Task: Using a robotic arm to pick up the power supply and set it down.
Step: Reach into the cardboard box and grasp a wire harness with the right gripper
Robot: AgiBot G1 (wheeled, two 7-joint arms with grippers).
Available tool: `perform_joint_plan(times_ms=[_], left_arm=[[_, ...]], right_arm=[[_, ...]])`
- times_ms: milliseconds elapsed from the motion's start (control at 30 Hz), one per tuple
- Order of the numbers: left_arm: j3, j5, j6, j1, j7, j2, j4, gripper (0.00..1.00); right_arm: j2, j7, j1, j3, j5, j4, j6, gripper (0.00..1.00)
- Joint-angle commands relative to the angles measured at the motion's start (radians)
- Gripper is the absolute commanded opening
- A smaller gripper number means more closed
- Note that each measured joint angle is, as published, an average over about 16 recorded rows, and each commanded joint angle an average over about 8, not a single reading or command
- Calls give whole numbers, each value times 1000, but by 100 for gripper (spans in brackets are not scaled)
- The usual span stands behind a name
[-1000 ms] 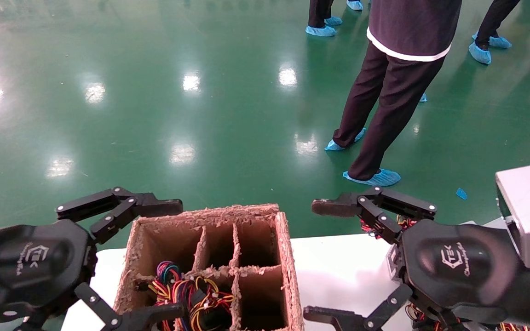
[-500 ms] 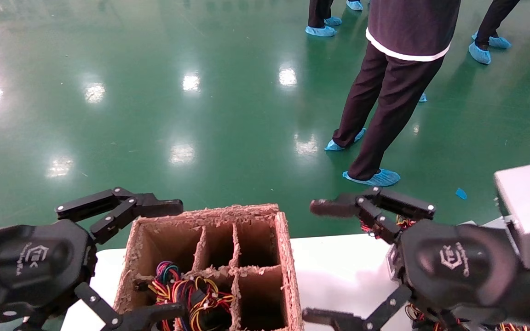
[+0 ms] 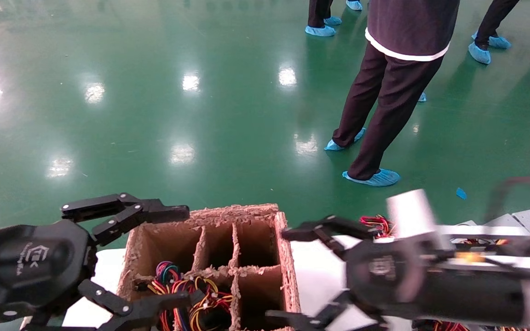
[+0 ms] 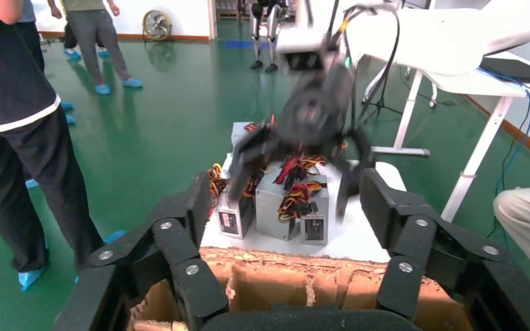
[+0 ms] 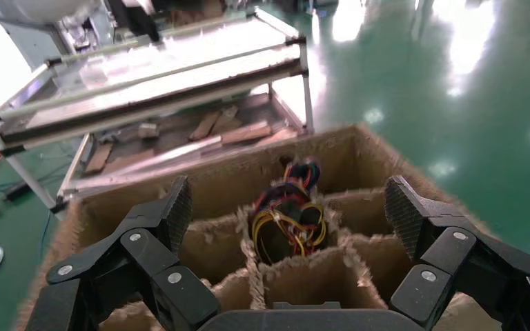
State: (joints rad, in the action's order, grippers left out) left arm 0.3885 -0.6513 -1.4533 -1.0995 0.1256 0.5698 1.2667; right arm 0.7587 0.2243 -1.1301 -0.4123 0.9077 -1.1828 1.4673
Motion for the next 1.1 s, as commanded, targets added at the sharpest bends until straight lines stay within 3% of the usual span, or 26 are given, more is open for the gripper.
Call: perform_joint_plan(times_ms=[33,267,300,333,533,600,800,1100], left_arm=[[0,0,0,0,0,0,0,0],[0,0,0,0,0,0,0,0],[0,0,0,0,0,0,0,0],[0,0,0,0,0,0,0,0],[0,0,0,0,0,0,0,0],[0,0,0,0,0,0,0,0],[0,0,0,0,0,0,0,0],[0,0,0,0,0,0,0,0]], right_arm=[[36,1,-15,-24,36,21,-12,100],[137,3,-58,-93,132,45,-31,100],[149,2,-63,-103,148,43,-33,96],[161,1,-67,-114,165,40,-37,89],[230,-3,-82,-169,259,26,-71,14],[249,-4,-84,-182,286,27,-87,0],[287,-8,-89,-205,336,44,-121,0],[306,-31,-97,-202,327,105,-119,0]])
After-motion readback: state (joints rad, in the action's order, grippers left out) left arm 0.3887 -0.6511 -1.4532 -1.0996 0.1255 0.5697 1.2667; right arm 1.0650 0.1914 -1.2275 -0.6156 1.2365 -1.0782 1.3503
